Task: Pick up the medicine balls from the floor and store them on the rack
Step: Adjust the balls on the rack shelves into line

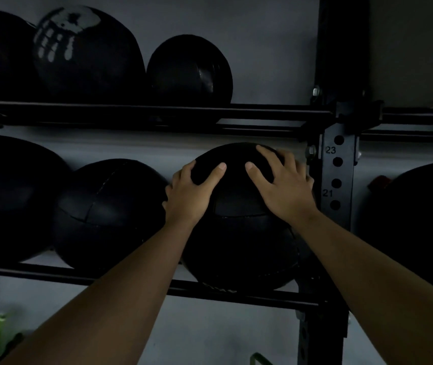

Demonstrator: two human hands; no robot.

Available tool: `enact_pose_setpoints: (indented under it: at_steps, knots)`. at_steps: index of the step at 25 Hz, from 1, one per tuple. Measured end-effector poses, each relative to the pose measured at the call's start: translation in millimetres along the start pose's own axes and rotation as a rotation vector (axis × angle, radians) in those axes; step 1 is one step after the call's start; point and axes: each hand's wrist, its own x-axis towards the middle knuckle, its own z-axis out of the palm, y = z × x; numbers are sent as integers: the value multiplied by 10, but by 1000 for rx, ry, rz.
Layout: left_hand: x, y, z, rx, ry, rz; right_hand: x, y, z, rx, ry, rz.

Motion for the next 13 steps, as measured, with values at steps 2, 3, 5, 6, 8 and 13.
enact_pose_setpoints:
  at_steps: [2,3,5,6,8,13]
  knots:
    - [-5,-3,-17,1,-37,12,0,-2,-29,-3,-13,4]
    - [-13,0,-33,2,-53,21,5,0,-43,-7,-15,5]
    - [-19,12,-94,32,-89,37,-14,-10,-47,-8,-17,4]
    - [-15,15,-148,86,-121,47,-34,-19,-34,-17,-14,5]
    - [12,26,-281,285,-194,81,-56,-62,-14,-77,10,1]
    - [234,-138,-840,611,-247,202,-10,-654,197,-227,68,-64]
